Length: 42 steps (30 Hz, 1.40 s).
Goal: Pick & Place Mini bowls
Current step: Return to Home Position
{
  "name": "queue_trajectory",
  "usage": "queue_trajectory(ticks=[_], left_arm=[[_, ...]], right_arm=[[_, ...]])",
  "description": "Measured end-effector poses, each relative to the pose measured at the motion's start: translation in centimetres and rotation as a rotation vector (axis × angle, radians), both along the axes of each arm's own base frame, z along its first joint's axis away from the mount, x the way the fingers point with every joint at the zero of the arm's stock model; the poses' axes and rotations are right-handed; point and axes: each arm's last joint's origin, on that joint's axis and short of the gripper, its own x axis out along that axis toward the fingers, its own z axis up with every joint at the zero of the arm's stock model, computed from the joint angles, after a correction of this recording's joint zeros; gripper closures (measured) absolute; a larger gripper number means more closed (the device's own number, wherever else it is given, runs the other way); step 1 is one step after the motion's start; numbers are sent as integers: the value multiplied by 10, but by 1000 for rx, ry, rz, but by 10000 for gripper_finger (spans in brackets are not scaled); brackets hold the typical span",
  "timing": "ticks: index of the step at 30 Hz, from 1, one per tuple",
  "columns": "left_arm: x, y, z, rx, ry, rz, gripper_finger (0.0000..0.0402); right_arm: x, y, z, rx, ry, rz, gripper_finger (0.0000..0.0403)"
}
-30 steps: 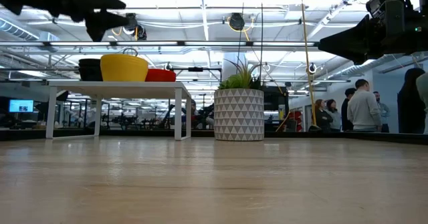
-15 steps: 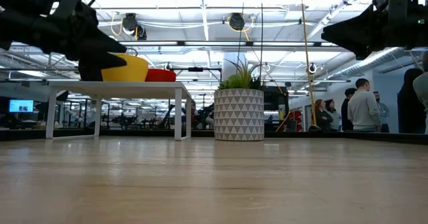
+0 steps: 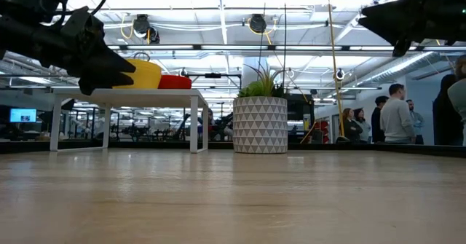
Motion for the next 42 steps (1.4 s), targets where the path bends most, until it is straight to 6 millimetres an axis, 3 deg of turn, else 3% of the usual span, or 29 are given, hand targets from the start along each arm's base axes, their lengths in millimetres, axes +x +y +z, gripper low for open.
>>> queue_trajectory(ticks=[10,22,30,42], left_arm=[[0,0,0,0,-3,0,190],[0,0,0,-3,-4,-3,190],[-5,2,8,2,-72,19,190],[-24,12,28,32,-270,121,190]], right_arm=[[-11,-3,8,28,-109,-1,286],[-8,-3,2,14,-60,-8,286],[-5,-13,-8,-11,57,-130,286],[-8,-33,-8,-4,59,-360,287]])
